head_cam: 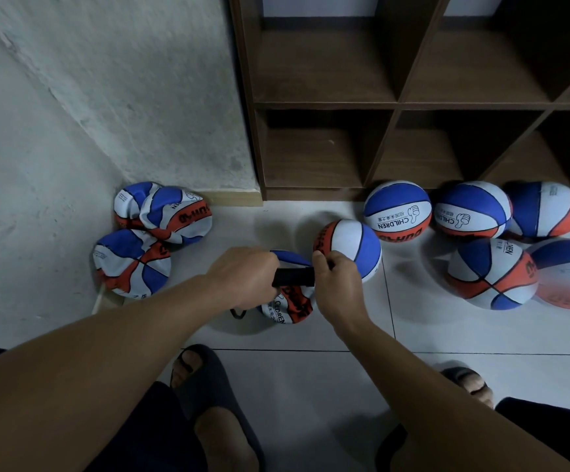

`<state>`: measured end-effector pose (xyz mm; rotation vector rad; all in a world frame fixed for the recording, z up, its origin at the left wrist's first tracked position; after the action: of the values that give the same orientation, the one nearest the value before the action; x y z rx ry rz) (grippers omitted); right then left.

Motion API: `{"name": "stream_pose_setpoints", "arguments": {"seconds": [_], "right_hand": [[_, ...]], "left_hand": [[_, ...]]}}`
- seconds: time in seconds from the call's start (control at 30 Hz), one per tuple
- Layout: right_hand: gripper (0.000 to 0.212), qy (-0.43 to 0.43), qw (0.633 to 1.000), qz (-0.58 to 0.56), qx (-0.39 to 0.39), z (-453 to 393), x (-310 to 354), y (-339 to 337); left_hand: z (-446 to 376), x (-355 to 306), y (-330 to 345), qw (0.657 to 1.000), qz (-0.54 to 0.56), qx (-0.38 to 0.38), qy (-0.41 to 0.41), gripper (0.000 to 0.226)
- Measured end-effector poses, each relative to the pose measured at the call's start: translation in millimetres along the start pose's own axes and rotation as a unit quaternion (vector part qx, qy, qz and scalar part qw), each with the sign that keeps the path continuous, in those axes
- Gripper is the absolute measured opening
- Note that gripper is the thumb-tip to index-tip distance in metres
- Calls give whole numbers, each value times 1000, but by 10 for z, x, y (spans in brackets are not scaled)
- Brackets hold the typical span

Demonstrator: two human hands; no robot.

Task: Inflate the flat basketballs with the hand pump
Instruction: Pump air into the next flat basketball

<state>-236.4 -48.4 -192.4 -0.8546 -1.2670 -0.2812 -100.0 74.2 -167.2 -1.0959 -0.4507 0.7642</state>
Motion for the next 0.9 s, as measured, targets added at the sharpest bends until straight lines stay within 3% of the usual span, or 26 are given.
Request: {"name": "stream_pose_setpoints", "arguments": {"seconds": [0.2, 0.47, 0.73, 0.9], "right_hand": [[42, 4, 1000, 1, 20, -73, -3, -74], [38, 42, 998, 12, -47, -382, -152, -636], [41, -14, 998, 44, -32, -106, 12, -191], [44, -17, 1000, 10, 5, 16, 23, -9]], "left_hand": [[-8, 48, -87, 1000, 13, 3, 6, 24], [-100, 416, -201, 998, 6, 22, -54, 25], [10, 88, -147, 999, -23, -37, -29, 31], [15, 24, -50, 1000, -12, -24, -5, 30]]}}
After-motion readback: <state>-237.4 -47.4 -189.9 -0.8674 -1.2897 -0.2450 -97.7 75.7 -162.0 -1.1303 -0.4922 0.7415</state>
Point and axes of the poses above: each hand's wrist, its own z-axis away from the middle knuckle, its own y-axis out of the palm, x = y × z, the point moved 2 cm from there along -z, towards the middle knuckle, and after that the axes turned 15 degrees about -y, right-handed, at the moved point
